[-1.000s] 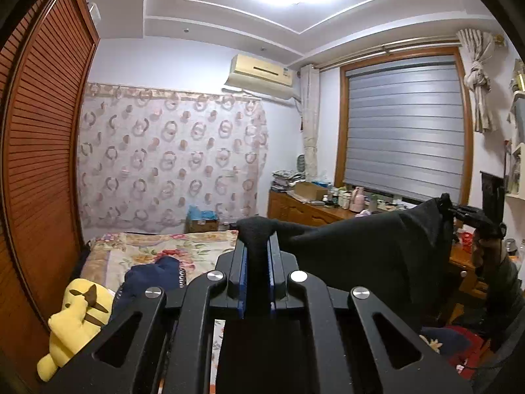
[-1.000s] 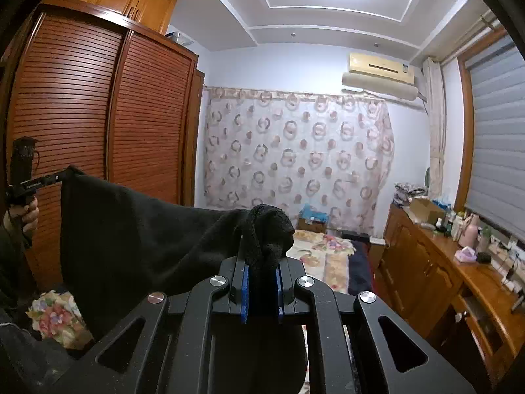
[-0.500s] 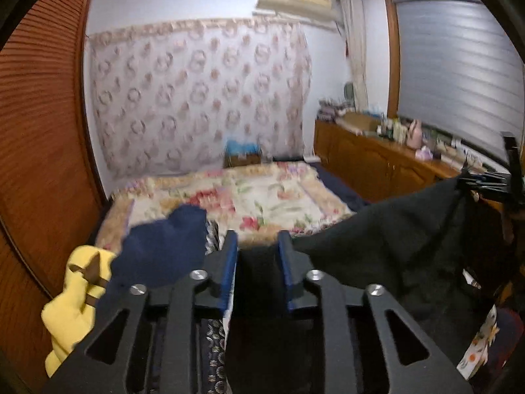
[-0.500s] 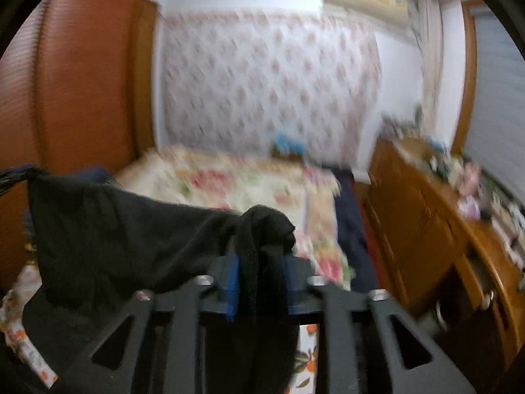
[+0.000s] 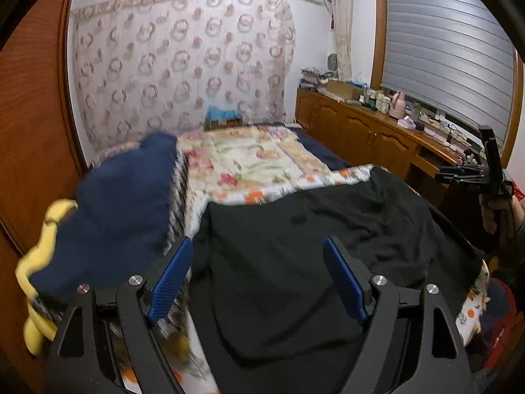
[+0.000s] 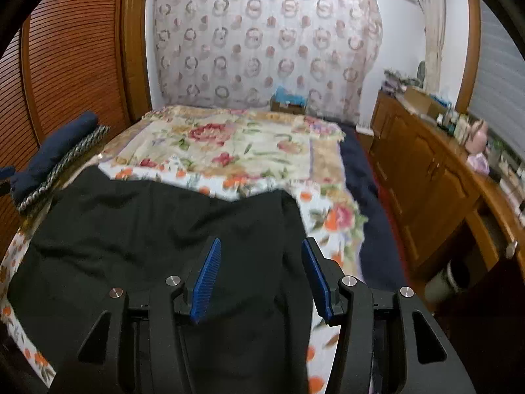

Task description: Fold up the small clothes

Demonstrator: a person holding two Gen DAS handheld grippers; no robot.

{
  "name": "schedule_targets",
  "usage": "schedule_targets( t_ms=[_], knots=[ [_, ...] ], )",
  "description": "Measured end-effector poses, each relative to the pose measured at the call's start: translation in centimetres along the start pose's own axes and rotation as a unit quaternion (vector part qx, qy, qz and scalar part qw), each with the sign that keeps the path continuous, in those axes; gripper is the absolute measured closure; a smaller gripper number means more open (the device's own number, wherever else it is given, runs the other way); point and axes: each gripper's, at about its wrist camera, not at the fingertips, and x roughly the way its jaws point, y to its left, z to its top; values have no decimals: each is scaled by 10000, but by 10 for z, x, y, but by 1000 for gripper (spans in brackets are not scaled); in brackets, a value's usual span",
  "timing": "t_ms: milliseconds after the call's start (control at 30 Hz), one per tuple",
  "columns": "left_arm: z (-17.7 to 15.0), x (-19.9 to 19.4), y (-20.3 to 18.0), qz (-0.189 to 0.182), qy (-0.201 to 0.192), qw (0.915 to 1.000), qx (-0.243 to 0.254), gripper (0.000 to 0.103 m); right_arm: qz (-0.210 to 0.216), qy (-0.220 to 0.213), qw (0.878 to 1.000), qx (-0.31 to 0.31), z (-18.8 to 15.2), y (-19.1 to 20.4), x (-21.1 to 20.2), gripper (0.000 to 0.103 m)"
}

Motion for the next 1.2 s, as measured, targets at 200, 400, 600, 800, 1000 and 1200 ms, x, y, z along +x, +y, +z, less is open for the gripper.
schedule_targets(
  t_ms=[200, 400, 600, 800, 1000, 1200],
  knots=[
    [-37, 16, -7, -26, 481, 9988, -60, 21, 233, 407, 9987, 216, -27, -12, 9, 50],
    [-63, 32, -10, 28, 976, 9952, -105, 21, 332, 818, 9956, 304, -41, -16, 11, 50],
    [-73, 42, -14, 60, 1236, 9923, -21, 21, 268, 868, 9950, 405, -24, -27, 15, 50],
    [-83, 52, -17, 182, 1391, 9900, 137, 21, 79, 713, 9972, 196, -21, -23, 13, 50],
    [-87, 56, -18, 238, 1443, 9890, 196, 2, 73, 662, 9976, 178, -19, -24, 13, 50],
    [-86, 60, -21, 251, 1507, 9880, 235, 0, 60, 648, 9977, 162, -30, -19, 11, 50]
  ],
)
